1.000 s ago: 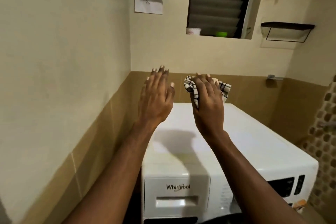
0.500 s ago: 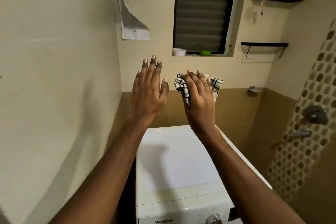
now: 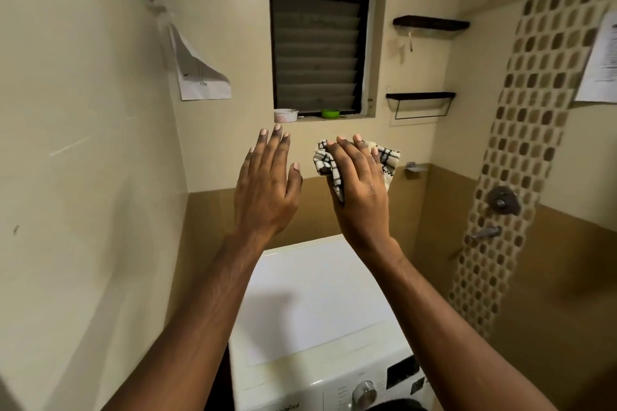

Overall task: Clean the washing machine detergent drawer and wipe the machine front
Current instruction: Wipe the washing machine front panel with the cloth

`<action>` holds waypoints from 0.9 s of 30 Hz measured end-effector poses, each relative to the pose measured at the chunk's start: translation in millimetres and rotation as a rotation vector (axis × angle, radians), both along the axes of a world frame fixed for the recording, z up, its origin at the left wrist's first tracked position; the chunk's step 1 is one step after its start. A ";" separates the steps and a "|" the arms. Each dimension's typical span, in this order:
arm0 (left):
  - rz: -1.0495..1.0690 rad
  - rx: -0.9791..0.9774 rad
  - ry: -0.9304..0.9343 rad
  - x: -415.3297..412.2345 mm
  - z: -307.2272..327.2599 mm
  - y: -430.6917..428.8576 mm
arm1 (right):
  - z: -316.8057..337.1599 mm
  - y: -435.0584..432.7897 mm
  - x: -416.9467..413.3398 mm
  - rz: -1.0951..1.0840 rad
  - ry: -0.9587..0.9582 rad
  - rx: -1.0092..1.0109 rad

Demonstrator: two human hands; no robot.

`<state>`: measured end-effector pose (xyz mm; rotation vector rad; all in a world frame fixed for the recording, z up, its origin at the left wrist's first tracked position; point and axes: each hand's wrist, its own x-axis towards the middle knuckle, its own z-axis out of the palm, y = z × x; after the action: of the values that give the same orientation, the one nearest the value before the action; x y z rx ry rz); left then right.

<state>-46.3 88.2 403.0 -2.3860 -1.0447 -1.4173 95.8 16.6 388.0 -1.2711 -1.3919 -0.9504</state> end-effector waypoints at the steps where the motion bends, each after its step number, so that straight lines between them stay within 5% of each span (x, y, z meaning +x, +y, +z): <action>1: -0.013 0.002 0.010 3.8 -0.5 -2.7 | -1.4 -5.9 3.9 -0.013 0.005 -0.004; 12: -0.180 0.020 0.062 102.3 -6.7 -50.2 | -15.1 -88.8 103.6 -0.173 0.035 0.024; 27: -0.577 -0.060 0.069 384.5 -41.5 -211.6 | -39.1 -292.4 344.0 -0.370 0.100 -0.073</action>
<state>338.1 -123.5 361.5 -2.9011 -0.3900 -1.4522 439.8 -275.8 348.9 -1.6457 -1.1425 -1.0727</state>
